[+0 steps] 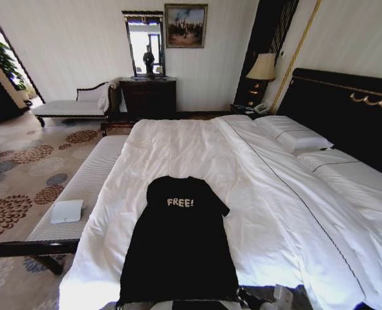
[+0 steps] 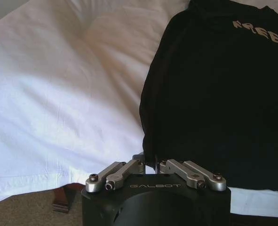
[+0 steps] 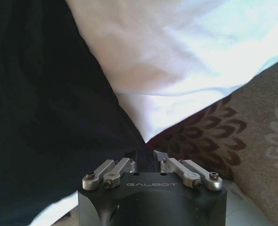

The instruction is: Fold the clothes on the bed.

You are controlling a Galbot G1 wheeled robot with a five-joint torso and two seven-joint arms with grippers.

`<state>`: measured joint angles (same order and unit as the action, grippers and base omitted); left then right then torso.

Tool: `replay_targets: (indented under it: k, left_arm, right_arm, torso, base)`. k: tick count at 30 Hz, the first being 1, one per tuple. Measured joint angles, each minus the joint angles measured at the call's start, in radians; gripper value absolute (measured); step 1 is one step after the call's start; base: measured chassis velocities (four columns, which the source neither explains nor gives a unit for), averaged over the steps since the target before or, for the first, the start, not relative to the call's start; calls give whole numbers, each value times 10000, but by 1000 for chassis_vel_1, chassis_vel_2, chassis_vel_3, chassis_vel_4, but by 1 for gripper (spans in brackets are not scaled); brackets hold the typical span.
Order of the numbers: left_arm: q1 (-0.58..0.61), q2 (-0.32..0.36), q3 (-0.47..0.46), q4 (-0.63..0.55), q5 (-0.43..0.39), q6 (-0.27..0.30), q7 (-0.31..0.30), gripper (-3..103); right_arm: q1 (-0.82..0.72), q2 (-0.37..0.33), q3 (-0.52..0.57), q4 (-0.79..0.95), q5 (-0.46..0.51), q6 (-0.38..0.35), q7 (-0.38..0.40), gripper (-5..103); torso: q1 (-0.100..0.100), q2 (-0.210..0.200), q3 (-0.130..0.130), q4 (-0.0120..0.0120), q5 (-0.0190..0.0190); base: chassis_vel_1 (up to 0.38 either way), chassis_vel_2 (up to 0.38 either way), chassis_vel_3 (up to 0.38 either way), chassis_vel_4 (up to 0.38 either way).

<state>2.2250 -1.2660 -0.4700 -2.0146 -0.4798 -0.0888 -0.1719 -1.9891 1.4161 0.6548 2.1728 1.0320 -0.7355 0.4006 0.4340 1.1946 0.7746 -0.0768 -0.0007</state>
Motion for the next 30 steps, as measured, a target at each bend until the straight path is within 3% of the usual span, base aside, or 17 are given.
replay_targets:
  k: [3, 4, 5, 6, 7, 9, 13, 14, 15, 17, 18, 19, 20, 23, 24, 28, 30]
  left_arm:
    - [113, 82, 28, -41, 49, -42, -2, 28]
    - [113, 82, 28, -41, 49, -42, -2, 28]
    - [159, 83, -15, -56, 50, -65, -2, 33]
    - [193, 83, -54, -70, 51, -87, -2, 33]
    - [278, 83, -145, -101, 46, -137, 0, 39]
    - [342, 81, -211, -124, 28, -162, 9, 44]
    - [590, 93, -399, -150, 77, -478, 41, 66]
    - [590, 93, -399, -150, 77, -478, 41, 66]
    - [646, 99, -423, -143, 138, -593, 43, 66]
    - [758, 93, -463, -130, 297, -867, 45, 76]
    - [758, 93, -463, -130, 297, -867, 45, 76]
    - [795, 70, -488, -129, 392, -1001, 44, 82]
    - [822, 40, -518, -138, 472, -1114, 46, 88]
    - [842, -82, -569, -315, 655, -1394, 248, 97]
    - [842, -82, -569, -315, 655, -1394, 248, 97]
    - [262, -391, -540, -622, 1897, -1942, 723, 100]
    - [3, -402, -507, -622, 2224, -2001, 762, 100]
  right_arm:
    - [-282, 69, -104, 68, -477, 0, 13, 27]
    - [-282, 69, -104, 68, -477, 0, 13, 27]
    - [-365, 106, -110, 109, -588, 0, -4, 38]
    - [-405, 126, -104, 133, -627, 0, -8, 38]
    - [-462, 150, -52, 175, -685, 0, -10, 50]
    - [-496, 150, 24, 223, -714, 0, -16, 50]
    - [-562, -23, 371, 578, -1185, 348, -244, 71]
    - [-562, -23, 371, 578, -1185, 348, -244, 71]
    - [-553, -91, 421, 638, -1513, 582, -361, 77]
    - [-457, -297, 497, 722, -2708, 1314, -743, 83]
    - [-457, -297, 497, 722, -2708, 1314, -743, 83]
    - [-391, -393, 499, 730, -3335, 1748, -932, 83]
    - [-326, -493, 500, 731, -3910, 2128, -1131, 94]
    - [-111, -805, 467, 720, -5040, 3061, -1566, 99]
    - [-111, -805, 467, 720, -5040, 3061, -1566, 99]
    - [667, -1504, 265, 187, -7026, 4659, -2354, 100]
    - [867, -1643, 224, 29, -7373, 4859, -2563, 100]
  torso:
    - [0, -1, 0, -2, 0]
    - [0, -1, 0, -2, 0]
    - [0, -1, 0, -2, -1]
    - [0, 0, 0, -2, -1]
    - [0, 0, 0, -2, 1]
    - [0, -1, 0, -1, 0]
    - [0, -1, 0, 0, 1]
    - [0, -1, 0, 0, 1]
    - [0, -1, 0, 0, 0]
    - [0, 0, 0, 0, 0]
    - [0, 0, 0, 0, 0]
    - [0, -1, 0, 0, 1]
    - [0, -1, 0, 0, 1]
    - [0, -1, 0, 0, 1]
    - [0, -1, 0, 0, 1]
    - [0, -1, 0, 2, 4]
    - [1, -2, 0, 3, 2]
  base:
    - [0, 0, 0, 0]
    - [0, 0, 0, 0]
    - [0, 0, 0, 0]
    - [0, 0, 0, 0]
    - [0, 0, 0, 0]
    - [0, 0, 0, 0]
    - [0, 0, 0, 0]
    - [0, 0, 0, 0]
    - [0, 0, 0, 0]
    - [0, 0, 0, 0]
    - [0, 0, 0, 0]
    - [0, 0, 0, 0]
    - [0, 0, 0, 0]
    - [0, 0, 0, 0]
    - [0, 0, 0, 0]
    - [0, 0, 0, 0]
    - [0, 0, 0, 0]
